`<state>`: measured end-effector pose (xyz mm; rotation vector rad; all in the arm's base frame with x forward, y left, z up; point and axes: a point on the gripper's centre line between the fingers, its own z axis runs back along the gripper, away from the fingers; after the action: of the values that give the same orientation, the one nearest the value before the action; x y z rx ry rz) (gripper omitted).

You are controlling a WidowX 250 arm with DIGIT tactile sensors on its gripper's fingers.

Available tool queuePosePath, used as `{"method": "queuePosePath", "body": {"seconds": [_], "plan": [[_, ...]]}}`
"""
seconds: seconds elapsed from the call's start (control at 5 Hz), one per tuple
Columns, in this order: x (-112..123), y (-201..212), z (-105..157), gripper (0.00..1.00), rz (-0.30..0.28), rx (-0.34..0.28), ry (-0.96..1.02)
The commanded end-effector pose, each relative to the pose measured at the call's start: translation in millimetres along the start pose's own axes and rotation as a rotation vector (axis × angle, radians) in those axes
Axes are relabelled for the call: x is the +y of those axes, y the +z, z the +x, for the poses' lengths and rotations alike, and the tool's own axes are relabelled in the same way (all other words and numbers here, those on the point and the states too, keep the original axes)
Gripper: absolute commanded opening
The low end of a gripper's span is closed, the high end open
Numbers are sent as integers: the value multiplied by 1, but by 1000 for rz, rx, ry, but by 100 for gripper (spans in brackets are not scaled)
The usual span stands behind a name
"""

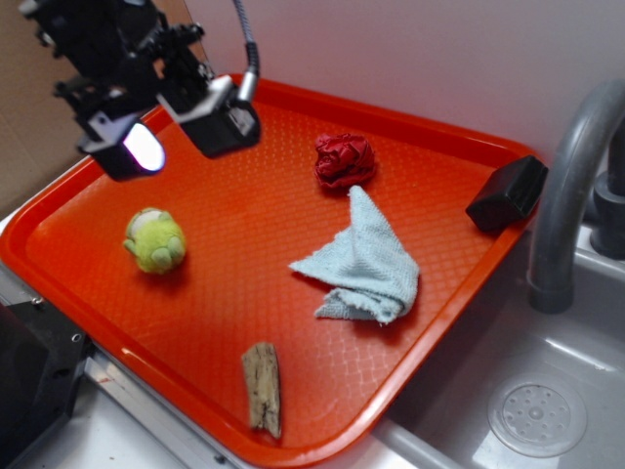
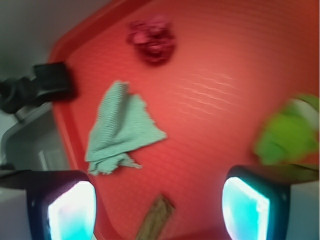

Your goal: Grab the blue cloth.

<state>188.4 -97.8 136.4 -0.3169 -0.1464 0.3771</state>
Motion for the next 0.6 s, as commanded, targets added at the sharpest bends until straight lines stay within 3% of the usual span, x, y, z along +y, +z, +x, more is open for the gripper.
{"method": "queuePosePath", "body": {"seconds": [0.0,0.2,0.4], "plan": [[-7,7,9,100,-23,-21,-12],[-7,7,9,100,-23,-21,-12],[-40,-49,19,100,77,-27,76]]}}
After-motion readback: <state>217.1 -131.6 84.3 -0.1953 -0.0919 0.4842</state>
